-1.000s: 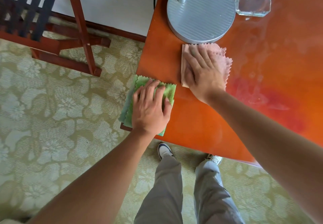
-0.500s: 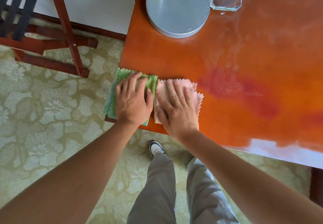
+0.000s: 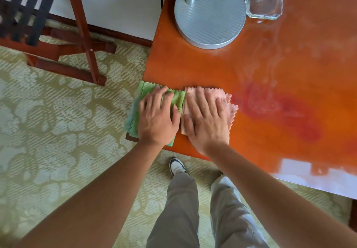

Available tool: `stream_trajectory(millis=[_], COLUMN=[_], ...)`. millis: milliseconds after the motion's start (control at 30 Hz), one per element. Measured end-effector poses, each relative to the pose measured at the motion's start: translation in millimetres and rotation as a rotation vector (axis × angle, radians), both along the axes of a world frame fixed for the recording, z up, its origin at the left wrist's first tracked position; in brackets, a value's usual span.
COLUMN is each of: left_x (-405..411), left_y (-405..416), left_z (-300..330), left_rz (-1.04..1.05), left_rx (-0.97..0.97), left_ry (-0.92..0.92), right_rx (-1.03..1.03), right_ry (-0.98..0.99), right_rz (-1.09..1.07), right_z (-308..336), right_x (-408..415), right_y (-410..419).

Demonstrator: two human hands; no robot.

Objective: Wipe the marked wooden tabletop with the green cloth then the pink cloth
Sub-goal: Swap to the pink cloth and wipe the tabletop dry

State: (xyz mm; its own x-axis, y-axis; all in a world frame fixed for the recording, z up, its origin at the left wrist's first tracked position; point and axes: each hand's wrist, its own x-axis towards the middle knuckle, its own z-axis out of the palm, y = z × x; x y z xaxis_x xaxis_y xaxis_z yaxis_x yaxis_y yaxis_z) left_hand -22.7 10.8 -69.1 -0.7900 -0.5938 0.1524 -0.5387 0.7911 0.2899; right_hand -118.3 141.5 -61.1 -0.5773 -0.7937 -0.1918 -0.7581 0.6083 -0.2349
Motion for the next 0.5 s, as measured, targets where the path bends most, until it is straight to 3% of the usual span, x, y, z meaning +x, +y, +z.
stream_trajectory(millis=[233, 500], left_x=[-1.5, -3.7], left_y=[-0.1, 2.7], left_z=[-0.2, 0.2], left_rz=[-0.005, -0.018], left_rx=[-0.023, -0.022], left_ry=[0.008, 0.034], right_rx=[-0.038, -0.03], right_ry=[0.046, 0.056], right_rz=[-0.052, -0.056], right_z=[-4.1, 1.0], right_x=[-58.3, -48.8], right_y=[-50.1, -36.1])
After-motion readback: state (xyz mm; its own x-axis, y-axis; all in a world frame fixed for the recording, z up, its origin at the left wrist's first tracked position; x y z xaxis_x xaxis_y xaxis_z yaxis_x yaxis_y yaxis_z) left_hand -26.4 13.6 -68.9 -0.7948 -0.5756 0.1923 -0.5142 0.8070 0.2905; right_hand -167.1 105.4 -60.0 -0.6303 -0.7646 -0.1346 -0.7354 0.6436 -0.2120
